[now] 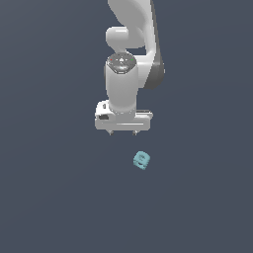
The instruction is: Pick up the object and move it to a goal position.
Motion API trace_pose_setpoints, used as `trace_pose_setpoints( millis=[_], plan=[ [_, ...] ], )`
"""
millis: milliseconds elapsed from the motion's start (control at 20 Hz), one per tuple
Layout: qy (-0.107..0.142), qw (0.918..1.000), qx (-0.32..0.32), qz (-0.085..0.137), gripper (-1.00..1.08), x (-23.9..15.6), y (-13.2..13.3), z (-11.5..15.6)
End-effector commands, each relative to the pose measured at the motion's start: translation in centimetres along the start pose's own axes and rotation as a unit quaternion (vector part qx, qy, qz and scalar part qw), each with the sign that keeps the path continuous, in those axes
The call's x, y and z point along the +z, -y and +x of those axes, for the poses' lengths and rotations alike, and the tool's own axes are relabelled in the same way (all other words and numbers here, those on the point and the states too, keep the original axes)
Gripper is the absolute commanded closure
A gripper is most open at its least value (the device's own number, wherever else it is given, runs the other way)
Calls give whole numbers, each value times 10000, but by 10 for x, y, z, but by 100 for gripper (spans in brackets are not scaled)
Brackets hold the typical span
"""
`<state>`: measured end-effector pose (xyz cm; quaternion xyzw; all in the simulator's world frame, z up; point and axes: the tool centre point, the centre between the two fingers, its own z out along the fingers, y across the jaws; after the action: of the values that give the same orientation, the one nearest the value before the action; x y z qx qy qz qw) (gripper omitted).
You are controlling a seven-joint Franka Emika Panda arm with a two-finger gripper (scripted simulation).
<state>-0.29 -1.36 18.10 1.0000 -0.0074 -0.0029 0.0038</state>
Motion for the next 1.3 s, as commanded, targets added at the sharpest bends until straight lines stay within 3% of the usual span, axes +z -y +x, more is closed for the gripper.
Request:
trace_pose_setpoints(
  millis=[0, 600, 1250],
  plan=[
    [0, 10000, 0, 0, -92, 0, 0, 0],
    [-69, 9999, -19, -131, -92, 3, -12, 4],
    [-66, 9989, 461, -86, -92, 17, 6, 15]
  ],
)
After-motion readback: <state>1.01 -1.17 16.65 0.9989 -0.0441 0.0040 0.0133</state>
